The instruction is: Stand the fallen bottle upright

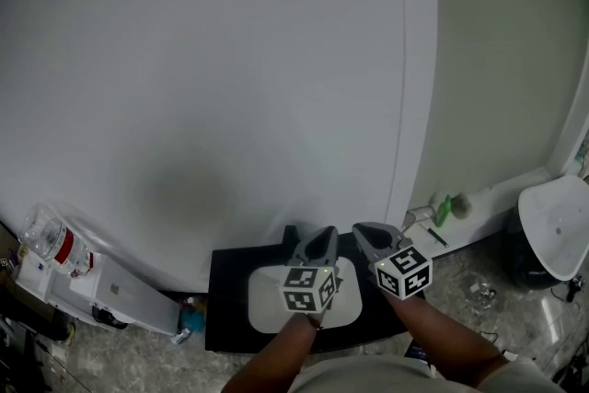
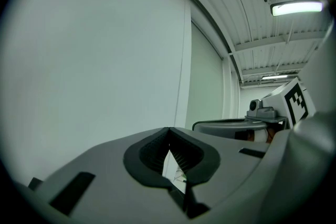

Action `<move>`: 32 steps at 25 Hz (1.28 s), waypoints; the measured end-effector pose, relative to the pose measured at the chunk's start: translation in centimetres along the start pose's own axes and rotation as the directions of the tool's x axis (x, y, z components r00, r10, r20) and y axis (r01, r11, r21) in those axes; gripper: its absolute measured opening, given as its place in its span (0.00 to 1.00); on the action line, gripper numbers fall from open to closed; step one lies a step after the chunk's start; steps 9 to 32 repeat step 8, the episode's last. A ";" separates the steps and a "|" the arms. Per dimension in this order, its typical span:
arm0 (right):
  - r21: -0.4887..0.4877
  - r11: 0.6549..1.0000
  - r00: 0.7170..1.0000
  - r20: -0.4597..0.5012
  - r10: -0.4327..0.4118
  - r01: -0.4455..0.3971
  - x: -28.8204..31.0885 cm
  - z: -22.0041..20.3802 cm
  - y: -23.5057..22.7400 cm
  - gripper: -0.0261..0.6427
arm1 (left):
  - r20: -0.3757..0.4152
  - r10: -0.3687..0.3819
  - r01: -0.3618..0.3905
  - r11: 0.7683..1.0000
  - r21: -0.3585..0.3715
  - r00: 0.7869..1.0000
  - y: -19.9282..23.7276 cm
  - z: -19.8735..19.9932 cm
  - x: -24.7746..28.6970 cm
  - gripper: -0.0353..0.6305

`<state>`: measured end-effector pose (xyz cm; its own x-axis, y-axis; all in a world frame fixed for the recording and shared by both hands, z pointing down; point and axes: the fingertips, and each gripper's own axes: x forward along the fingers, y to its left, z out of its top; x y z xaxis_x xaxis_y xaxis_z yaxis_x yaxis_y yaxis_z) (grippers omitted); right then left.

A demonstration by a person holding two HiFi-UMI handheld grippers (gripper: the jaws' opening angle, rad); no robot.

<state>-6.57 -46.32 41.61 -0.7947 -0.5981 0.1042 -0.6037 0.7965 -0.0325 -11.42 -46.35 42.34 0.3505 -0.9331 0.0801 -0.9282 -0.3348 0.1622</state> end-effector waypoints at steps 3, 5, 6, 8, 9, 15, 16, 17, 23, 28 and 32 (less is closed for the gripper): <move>-0.030 1.000 1.000 -0.002 -0.005 0.005 0.0 0.1 0.3 0.04 | 0.000 -0.004 0.004 1.000 -0.009 1.000 -0.1 0.0 -0.2 0.06; -0.046 0.999 1.000 -0.003 -0.005 0.005 -0.2 0.1 0.5 0.04 | 0.003 -0.005 0.005 1.000 -0.006 1.000 -0.3 0.0 -0.3 0.06; -0.048 0.999 1.000 -0.003 -0.005 0.005 -0.4 0.0 0.5 0.04 | 0.005 -0.005 0.005 1.000 -0.004 1.000 -0.5 0.0 -0.3 0.06; -0.049 0.999 1.000 -0.003 -0.005 0.005 -0.6 0.0 0.5 0.04 | 0.009 -0.006 0.006 1.000 0.000 1.000 -0.7 0.0 -0.3 0.06; -0.049 0.999 1.000 -0.003 -0.005 0.005 -0.6 0.0 0.5 0.04 | 0.009 -0.006 0.006 1.000 0.000 1.000 -0.7 0.0 -0.3 0.06; -0.049 0.999 1.000 -0.003 -0.005 0.005 -0.6 0.0 0.5 0.04 | 0.009 -0.006 0.006 1.000 0.000 1.000 -0.7 0.0 -0.3 0.06; -0.049 0.999 1.000 -0.003 -0.005 0.005 -0.6 0.0 0.5 0.04 | 0.009 -0.006 0.006 1.000 0.000 1.000 -0.7 0.0 -0.3 0.06; -0.049 0.999 1.000 -0.003 -0.005 0.005 -0.6 0.0 0.5 0.04 | 0.009 -0.006 0.006 1.000 0.000 1.000 -0.7 0.0 -0.3 0.06; -0.049 0.999 1.000 -0.003 -0.005 0.005 -0.6 0.0 0.5 0.04 | 0.009 -0.006 0.006 1.000 0.000 1.000 -0.7 0.0 -0.3 0.06; -0.049 0.999 1.000 -0.003 -0.005 0.005 -0.6 0.0 0.5 0.04 | 0.009 -0.006 0.006 1.000 0.000 1.000 -0.7 0.0 -0.3 0.06; -0.049 0.999 1.000 -0.003 -0.005 0.005 -0.6 0.0 0.5 0.04 | 0.009 -0.006 0.006 1.000 0.000 1.000 -0.7 0.0 -0.3 0.06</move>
